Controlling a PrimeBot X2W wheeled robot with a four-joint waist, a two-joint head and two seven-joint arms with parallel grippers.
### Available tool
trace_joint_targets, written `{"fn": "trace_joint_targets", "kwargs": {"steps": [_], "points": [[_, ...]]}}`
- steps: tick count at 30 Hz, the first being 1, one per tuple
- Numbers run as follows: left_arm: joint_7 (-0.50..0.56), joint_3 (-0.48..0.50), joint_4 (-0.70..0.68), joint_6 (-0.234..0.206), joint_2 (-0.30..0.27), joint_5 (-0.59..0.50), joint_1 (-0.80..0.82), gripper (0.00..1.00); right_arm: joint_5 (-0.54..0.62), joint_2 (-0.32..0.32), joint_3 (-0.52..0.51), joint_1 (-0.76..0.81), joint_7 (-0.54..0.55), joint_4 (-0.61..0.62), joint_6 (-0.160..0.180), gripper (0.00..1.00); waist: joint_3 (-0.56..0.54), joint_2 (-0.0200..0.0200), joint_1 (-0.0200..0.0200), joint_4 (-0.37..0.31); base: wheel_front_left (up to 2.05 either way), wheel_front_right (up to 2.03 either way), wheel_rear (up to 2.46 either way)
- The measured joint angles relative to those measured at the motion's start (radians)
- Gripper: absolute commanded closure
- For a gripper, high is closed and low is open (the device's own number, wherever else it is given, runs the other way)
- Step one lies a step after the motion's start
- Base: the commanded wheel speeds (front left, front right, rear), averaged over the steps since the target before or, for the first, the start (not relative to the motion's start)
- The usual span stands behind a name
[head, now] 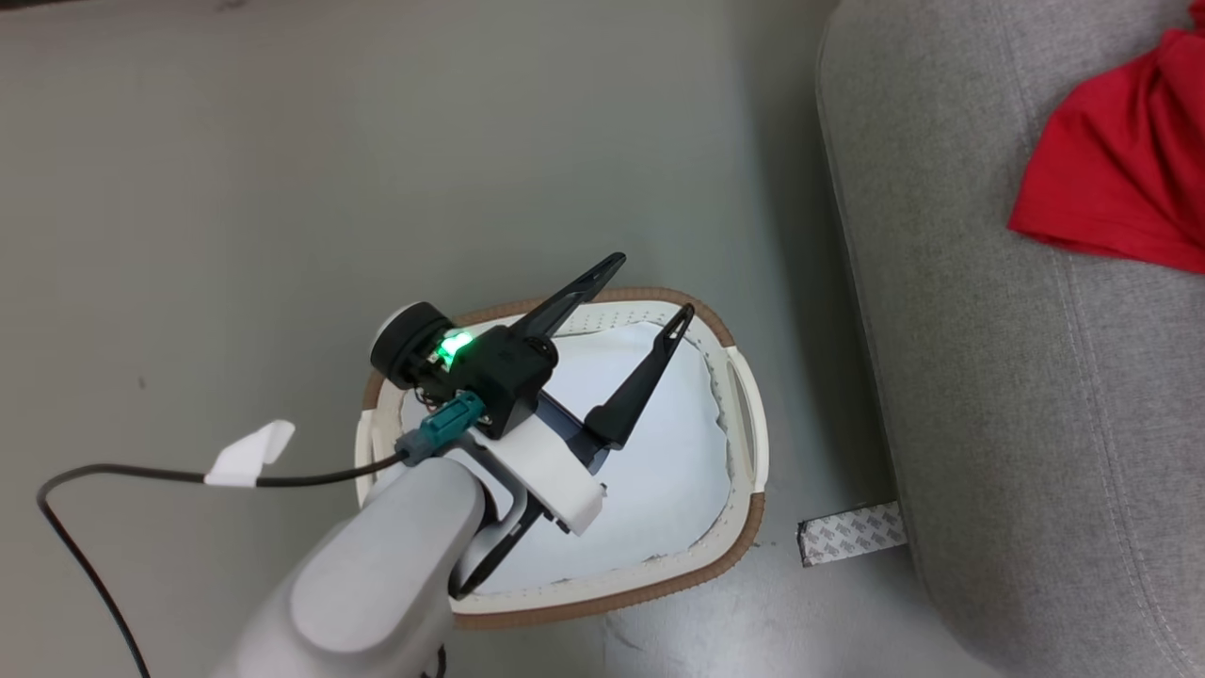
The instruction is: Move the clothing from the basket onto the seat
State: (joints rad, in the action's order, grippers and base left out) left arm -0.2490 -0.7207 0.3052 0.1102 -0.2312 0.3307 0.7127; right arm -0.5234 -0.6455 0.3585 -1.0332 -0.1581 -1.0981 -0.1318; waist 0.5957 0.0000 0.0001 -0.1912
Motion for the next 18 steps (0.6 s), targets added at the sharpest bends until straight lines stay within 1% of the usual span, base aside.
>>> {"fn": "trace_joint_targets", "kwargs": {"steps": [2, 3, 4, 5, 6, 13, 18], "points": [[0.0, -0.001, -0.001, -0.005, 0.0, -0.001, 0.0, 0.0, -0.011, 0.007, 0.023, -0.002, 0.017, -0.007, 0.0, 0.81, 0.007, 0.0, 0.0, 0.0, 0.0, 0.0, 0.0], [0.0, -0.002, -0.001, -0.005, 0.0, -0.001, 0.001, 0.0, -0.019, 0.009, 0.032, -0.002, 0.023, -0.009, 0.0, 0.63, 0.009, 0.0, 0.0, -0.001, 0.0, 0.0, 0.0], [0.0, -0.003, -0.001, -0.006, 0.001, -0.001, 0.002, 0.0, -0.027, 0.01, 0.04, -0.003, 0.025, -0.01, 0.0, 0.5, 0.01, 0.0, 0.0, -0.003, 0.0, 0.0, 0.0], [0.0, -0.003, -0.001, -0.006, 0.001, -0.001, 0.005, 0.0, -0.033, 0.009, 0.048, -0.005, 0.025, -0.011, 0.0, 0.04, 0.011, 0.0, 0.0, -0.004, 0.0, 0.0, 0.0], [0.0, -0.004, 0.001, -0.007, 0.001, -0.001, 0.006, 0.0, -0.037, 0.008, 0.057, -0.006, 0.025, -0.012, 0.0, 0.0, 0.01, 0.0, 0.0001, -0.006, 0.0, 0.0, 0.0], [-0.004, -0.004, 0.012, -0.007, 0.001, 0.005, 0.003, 0.0, -0.077, -0.004, 0.13, -0.005, 0.032, -0.006, 0.0, 0.0, -0.025, 0.0, 0.0, -0.015, 0.0, 0.0, 0.0], [-0.008, 0.0, 0.023, -0.007, 0.004, 0.014, -0.023, 0.0, -0.105, -0.016, 0.206, 0.013, 0.049, 0.039, 0.0, 0.0, -0.079, 0.0, -0.0001, -0.019, 0.0, 0.0, 0.0]]}}
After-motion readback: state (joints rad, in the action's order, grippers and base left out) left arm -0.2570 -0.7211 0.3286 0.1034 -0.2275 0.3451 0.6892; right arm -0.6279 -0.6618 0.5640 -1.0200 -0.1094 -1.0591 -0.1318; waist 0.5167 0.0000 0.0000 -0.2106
